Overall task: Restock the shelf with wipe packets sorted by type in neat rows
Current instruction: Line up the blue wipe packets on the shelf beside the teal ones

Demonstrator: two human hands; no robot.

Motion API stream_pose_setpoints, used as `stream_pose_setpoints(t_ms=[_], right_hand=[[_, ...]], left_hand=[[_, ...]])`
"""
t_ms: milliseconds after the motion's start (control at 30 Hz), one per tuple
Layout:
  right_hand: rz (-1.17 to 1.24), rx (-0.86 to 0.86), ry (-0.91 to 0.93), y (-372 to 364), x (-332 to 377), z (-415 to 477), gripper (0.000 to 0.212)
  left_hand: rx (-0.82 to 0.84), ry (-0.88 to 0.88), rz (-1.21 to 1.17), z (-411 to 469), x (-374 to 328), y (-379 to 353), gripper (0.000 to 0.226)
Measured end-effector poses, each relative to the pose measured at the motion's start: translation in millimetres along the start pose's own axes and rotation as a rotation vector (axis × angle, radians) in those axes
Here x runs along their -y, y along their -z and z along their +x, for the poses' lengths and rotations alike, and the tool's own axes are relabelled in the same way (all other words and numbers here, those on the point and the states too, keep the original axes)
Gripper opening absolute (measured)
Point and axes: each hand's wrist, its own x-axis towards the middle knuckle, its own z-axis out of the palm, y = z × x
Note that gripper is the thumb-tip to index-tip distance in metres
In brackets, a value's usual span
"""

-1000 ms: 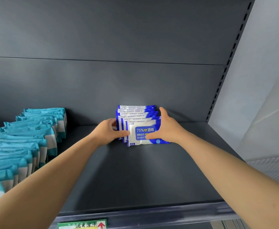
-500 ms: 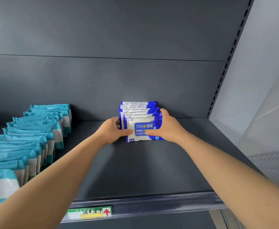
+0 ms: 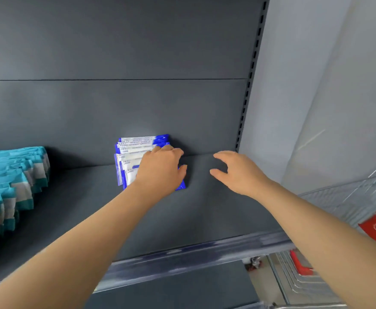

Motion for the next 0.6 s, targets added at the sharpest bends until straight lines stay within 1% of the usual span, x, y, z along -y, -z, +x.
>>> stream_pose_setpoints(t_ms=[133,267,467,600], right_hand=[[-0.078,-0.061,-0.018,33,-68,-42,0.052],[-0.117,-0.091,-0.060,69,-152,-93,0.054],[-0.140,-0.069,-0.177,110,-297,-160,0.051],[-0.149,-0.017,-0.283,122,-384,-194,0.050]], left_hand=[[0.010,-0.156,0.061,5,-88,-13,0.036],[0.023,-0.264,-0.002,8,-190,-30,0.036],[0.070,-0.370,-0.080,17,-348,-73,0.036],[0.142,-0.431,-0.107,27,-431,-115,0.037]])
